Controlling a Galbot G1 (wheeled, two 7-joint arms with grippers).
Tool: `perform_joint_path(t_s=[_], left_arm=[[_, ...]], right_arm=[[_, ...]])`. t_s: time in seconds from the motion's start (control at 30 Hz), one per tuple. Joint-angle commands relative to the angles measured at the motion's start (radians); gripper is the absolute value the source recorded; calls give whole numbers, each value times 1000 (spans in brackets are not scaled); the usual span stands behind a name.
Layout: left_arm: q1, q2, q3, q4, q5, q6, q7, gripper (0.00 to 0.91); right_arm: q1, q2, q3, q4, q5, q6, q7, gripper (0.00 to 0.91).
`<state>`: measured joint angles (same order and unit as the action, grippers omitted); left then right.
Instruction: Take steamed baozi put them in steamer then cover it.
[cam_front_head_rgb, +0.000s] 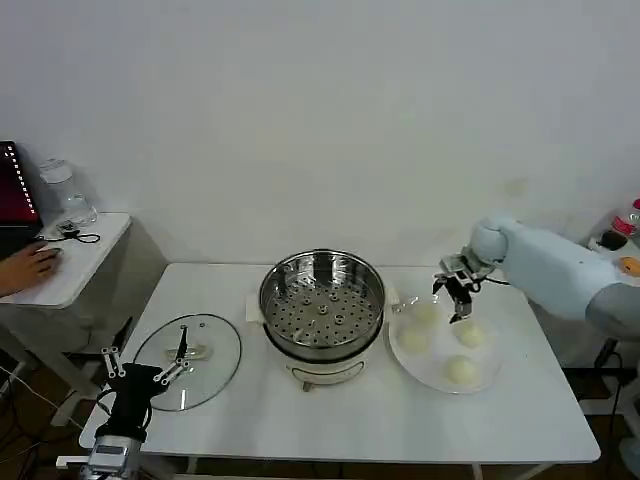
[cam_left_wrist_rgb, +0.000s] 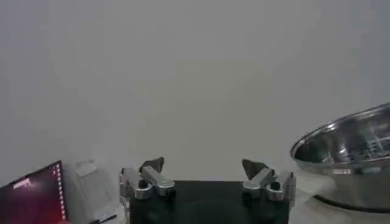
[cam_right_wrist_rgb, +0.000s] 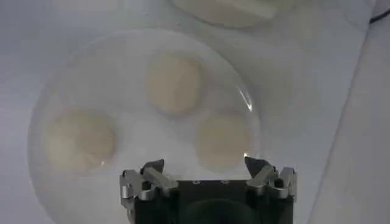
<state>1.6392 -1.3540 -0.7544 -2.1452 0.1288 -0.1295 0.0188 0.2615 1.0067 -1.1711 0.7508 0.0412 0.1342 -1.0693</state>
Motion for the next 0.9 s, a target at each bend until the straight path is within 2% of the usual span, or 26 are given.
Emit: perform_joint_path(t_s=[0.03, 0.27, 0.9], left_arm=[[0, 1, -3, -1, 0, 0, 0, 907], [8, -4, -6, -4, 0, -3, 0, 907], [8, 2, -12, -2, -1, -5, 0, 907]], right_arm=[[-13, 38, 1, -50, -11, 0, -8, 907], [-44, 76, 45, -144, -62, 16, 11, 907], [-86, 166, 110, -253, -99, 39, 40, 907]])
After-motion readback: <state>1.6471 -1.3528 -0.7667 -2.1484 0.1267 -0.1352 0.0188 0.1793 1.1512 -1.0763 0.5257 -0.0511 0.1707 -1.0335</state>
